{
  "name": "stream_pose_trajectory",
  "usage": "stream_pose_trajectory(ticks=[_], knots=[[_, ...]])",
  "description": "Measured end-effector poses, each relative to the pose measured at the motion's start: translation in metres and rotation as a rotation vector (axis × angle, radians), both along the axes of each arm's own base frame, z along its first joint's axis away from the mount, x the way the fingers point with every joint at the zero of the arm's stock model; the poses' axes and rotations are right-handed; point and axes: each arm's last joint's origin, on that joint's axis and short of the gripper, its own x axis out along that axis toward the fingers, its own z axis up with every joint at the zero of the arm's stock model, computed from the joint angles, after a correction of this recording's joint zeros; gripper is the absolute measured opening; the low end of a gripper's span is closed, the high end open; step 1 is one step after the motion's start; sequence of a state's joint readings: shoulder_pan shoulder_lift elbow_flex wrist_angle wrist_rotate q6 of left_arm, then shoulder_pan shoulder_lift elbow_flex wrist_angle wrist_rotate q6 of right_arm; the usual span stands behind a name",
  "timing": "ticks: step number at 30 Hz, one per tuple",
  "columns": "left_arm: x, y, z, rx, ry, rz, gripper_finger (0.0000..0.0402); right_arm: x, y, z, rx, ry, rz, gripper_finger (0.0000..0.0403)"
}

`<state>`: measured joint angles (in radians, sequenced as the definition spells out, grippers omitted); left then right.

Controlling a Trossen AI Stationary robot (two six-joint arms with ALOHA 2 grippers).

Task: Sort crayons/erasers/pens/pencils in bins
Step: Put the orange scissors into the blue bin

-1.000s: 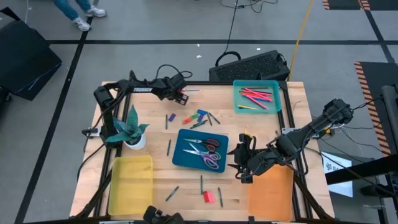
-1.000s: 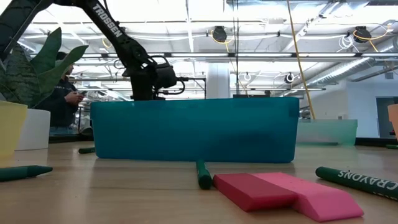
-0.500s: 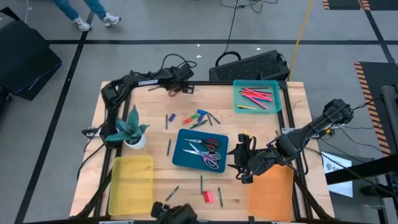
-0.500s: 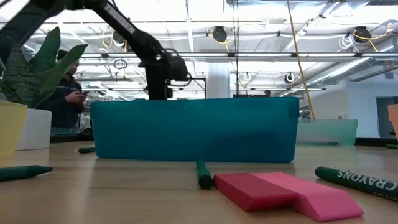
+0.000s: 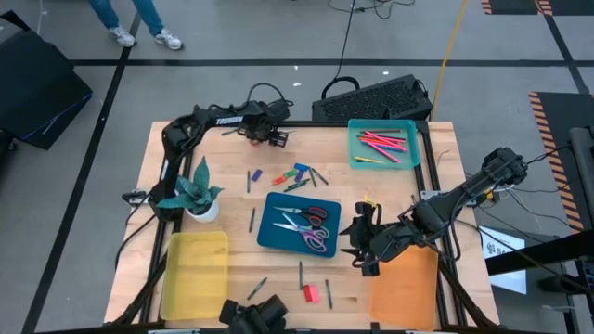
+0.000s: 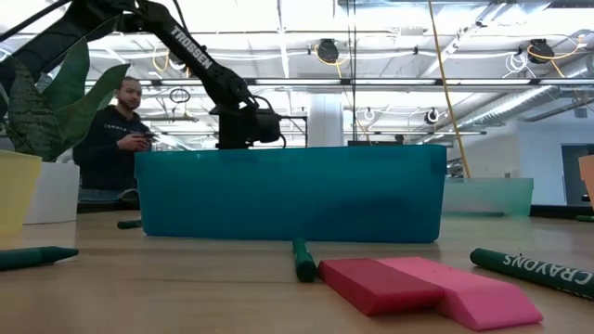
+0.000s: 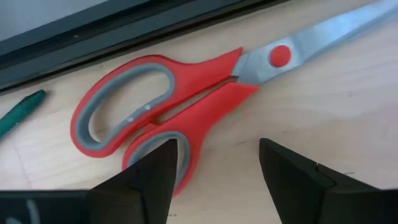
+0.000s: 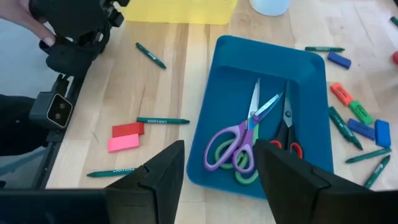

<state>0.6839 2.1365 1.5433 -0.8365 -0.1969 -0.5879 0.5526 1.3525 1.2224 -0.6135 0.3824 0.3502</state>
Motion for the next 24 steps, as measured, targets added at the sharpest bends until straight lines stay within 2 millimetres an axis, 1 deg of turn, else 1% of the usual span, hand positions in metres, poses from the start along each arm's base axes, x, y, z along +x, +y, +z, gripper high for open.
stream_pose_trajectory(ticks=[7,11,13,15,18,21,24], knots=[[-0.006,0.0,0.0,-0.046,0.023,0.008,0.0227,-0.001,0.0,-0.001,0.021,0.022,-0.001,0.0189],[-0.008,-0.002,0.0,-0.092,0.025,0.004,0.0227,-0.001,0.0,-0.009,0.01,0.029,0.007,0.0189],[-0.008,-0.005,0.0,-0.119,0.035,0.0,0.0218,-0.002,-0.001,-0.014,0.0,0.039,0.01,0.0189],[-0.009,-0.009,0.001,-0.154,0.037,-0.007,0.02,-0.003,-0.001,-0.019,-0.008,0.051,0.01,0.0189],[-0.01,-0.014,0.001,-0.22,0.03,-0.03,0.0161,-0.004,-0.002,-0.024,-0.017,0.065,0.01,0.0189],[-0.008,-0.018,0.002,-0.263,0.006,-0.06,0.0121,-0.004,-0.002,-0.024,-0.017,0.065,0.01,0.0189],[-0.006,-0.021,0.002,-0.271,0.001,-0.087,0.0088,-0.004,-0.002,-0.024,-0.017,0.065,0.01,0.0189]])
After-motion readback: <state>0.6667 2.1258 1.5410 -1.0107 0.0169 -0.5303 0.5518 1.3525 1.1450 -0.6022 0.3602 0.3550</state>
